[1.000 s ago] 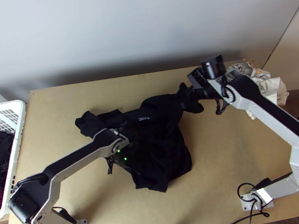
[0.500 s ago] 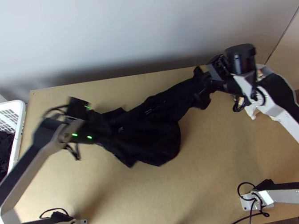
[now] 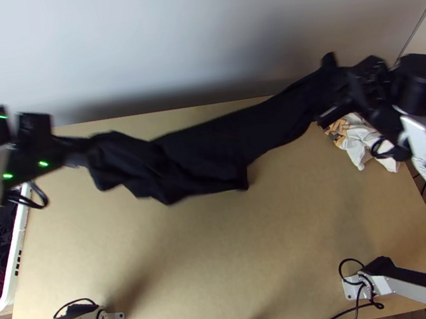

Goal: Fold the t-shirt

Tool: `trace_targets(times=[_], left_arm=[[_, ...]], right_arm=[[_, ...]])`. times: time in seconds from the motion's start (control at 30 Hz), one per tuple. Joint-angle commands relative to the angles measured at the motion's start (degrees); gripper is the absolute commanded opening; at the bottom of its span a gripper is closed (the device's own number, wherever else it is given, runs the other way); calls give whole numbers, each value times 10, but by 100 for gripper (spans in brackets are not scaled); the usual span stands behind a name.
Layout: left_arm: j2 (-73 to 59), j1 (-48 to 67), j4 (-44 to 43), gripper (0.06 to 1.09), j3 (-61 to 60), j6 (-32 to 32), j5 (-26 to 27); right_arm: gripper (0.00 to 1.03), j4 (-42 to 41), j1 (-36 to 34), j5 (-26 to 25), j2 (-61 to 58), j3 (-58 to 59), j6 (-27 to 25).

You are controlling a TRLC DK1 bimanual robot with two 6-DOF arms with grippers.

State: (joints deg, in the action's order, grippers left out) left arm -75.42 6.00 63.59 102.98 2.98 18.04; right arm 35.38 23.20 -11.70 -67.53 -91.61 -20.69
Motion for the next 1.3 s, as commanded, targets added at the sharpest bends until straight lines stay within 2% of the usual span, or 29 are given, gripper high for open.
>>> trace_targets(times=[0.0,0.23,0.43,0.57,0.63,0.7,1.03,1.27], left_arm=[[-5,-54,-2,9,144,-7,11],[-13,-53,-8,9,268,-24,11],[24,-51,0,9,271,-41,10],[45,-44,32,9,201,-43,13],[53,-44,40,9,136,-37,38],[59,-42,36,9,87,-25,40],[12,-40,-64,9,-54,-10,38],[-80,-2,-125,9,-95,-3,11]], right_arm=[[2,-43,-7,-39,65,-19,-30],[2,-67,-6,-55,88,-50,-50],[2,-68,-4,-62,110,-54,-58],[2,-50,-3,-64,118,-45,-65],[2,-47,-3,-64,125,-22,-64],[2,-42,3,-64,132,4,-62],[2,7,20,-50,158,149,-25],[2,7,4,5,127,219,46]])
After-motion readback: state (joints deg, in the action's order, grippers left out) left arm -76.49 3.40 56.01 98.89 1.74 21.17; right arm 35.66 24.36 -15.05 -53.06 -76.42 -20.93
